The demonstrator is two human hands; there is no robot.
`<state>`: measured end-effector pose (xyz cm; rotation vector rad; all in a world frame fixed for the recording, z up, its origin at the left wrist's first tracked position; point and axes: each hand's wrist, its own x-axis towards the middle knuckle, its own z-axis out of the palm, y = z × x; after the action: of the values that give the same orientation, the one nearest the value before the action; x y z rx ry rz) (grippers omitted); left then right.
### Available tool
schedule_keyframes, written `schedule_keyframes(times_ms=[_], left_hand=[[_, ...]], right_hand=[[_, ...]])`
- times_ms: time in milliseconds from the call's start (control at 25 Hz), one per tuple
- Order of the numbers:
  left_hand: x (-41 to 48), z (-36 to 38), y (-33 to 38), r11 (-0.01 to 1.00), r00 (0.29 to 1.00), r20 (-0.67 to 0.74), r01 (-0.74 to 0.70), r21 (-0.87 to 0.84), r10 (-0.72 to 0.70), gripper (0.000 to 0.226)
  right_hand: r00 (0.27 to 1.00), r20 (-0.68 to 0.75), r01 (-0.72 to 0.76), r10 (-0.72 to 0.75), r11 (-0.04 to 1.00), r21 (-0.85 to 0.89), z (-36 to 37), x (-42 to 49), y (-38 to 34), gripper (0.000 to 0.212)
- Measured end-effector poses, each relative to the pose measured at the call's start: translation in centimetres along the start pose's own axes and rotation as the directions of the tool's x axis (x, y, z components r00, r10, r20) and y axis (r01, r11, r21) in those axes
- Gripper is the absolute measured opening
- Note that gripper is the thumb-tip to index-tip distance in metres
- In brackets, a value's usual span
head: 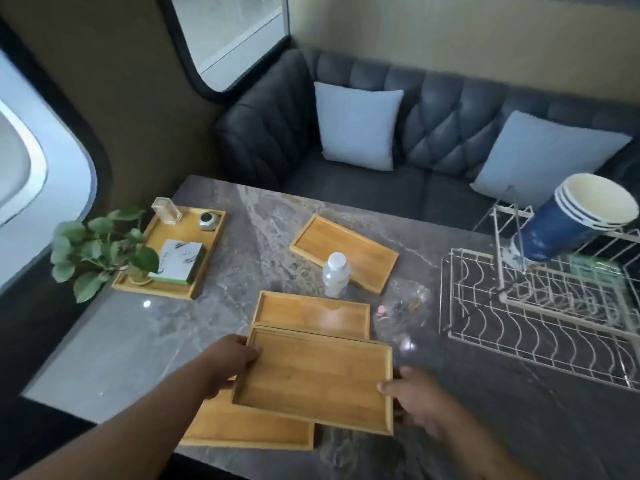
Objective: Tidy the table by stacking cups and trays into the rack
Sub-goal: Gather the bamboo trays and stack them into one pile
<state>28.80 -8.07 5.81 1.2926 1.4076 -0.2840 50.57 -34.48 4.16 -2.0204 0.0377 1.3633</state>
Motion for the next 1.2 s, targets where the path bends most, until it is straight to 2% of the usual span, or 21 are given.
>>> schedule_keyframes(times_ms=[200,320,560,680,840,1040,1200], left_hand=[[1.0,-6.1,-5.6,0.999,0.991,-0.134,-0.006,0.045,0.012,0.023],[2.1,-7.5,-8.9,0.998,0.976,-0.218,0.028,0.047,-0.017,0.033],[3.9,-8.5,-12.0,0.994,0.972,-0.22,0.1,0.05,-0.087,0.037],[4.1,-8.5,-12.2,0.994,0.974,-0.21,0.097,0.042,-0.086,0.038],[4.0,-6.5,-10.3,0.998,0.98,-0.188,0.07,0.006,-0.068,0.043],[3.9,-0.8,-6.5,0.999,0.998,-0.06,0.016,0.031,-0.014,0.041],[3.6,2.0,-5.2,0.992,0.995,-0.097,-0.016,0.129,0.029,0.039]], right_hand=[[0.997,0.073,0.013,-0.005,0.995,-0.103,8.5,1.1,-1.2,0.007],[0.994,0.082,-0.048,0.067,0.975,-0.217,12.0,1.9,-0.7,0.008],[0.982,0.008,-0.176,0.189,0.927,-0.331,15.1,3.3,-0.7,0.02],[0.988,-0.004,-0.147,0.157,0.917,-0.37,15.0,3.8,-0.7,0.022],[0.989,-0.011,-0.142,0.146,0.936,-0.323,12.8,3.2,0.0,0.018],[0.981,-0.106,-0.184,0.162,0.95,-0.251,6.5,3.1,2.1,0.012],[0.979,-0.162,-0.167,0.125,0.945,-0.28,2.4,3.1,3.2,0.015]])
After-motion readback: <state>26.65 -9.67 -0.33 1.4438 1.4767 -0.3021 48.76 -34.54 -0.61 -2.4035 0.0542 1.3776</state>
